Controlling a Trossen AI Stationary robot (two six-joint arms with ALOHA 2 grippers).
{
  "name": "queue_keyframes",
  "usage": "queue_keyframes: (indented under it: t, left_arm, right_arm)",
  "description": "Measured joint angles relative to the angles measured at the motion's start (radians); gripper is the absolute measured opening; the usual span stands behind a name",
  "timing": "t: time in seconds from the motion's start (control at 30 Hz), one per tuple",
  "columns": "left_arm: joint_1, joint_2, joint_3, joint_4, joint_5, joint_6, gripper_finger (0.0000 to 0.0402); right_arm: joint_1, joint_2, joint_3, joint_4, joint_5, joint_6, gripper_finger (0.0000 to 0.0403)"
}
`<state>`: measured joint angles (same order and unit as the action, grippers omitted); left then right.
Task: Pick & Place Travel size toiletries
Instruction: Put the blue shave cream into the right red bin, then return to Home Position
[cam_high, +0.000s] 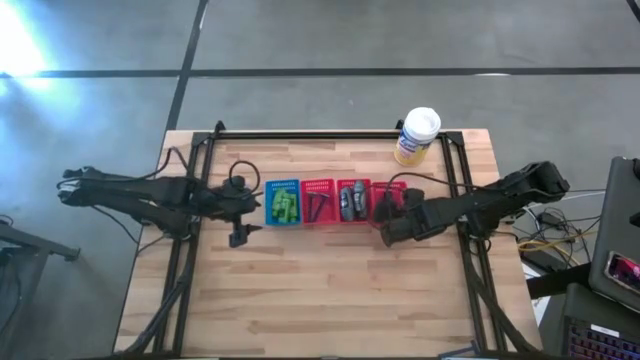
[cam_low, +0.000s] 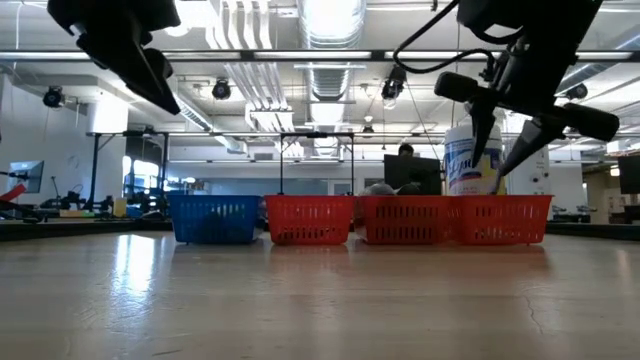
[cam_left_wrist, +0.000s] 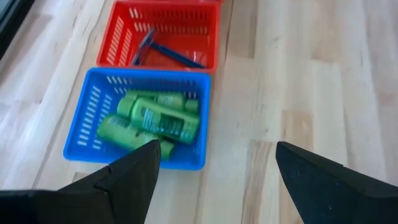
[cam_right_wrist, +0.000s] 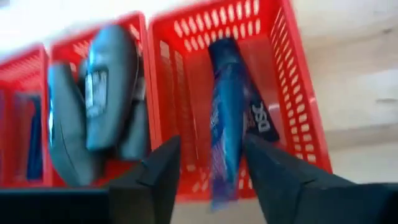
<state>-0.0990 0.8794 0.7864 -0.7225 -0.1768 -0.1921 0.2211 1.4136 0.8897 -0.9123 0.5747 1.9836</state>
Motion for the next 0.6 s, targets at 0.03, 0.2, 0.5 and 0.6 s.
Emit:
queue_keyframes:
  t: [0.03,0.2,0.5,0.6]
  left_arm:
    - [0.000,-0.001,-0.002,-0.007,0.000,0.000,0.0321]
    - [-0.001,-0.003,-0.002,-0.021,0.000,-0.004,0.0321]
    - [-0.001,-0.007,-0.002,-0.038,0.000,-0.008,0.0320]
    - [-0.001,-0.014,-0.002,-0.068,0.003,-0.008,0.0320]
  right_arm:
    - [0.000,0.000,0.001,0.001,-0.019,-0.015,0.0186]
    - [0.000,0.000,-0.002,-0.051,-0.118,-0.008,0.0230]
    - [0.001,0.002,0.036,-0.128,-0.129,-0.059,0.0214]
    - [0.001,0.002,0.075,-0.128,-0.125,-0.129,0.0183]
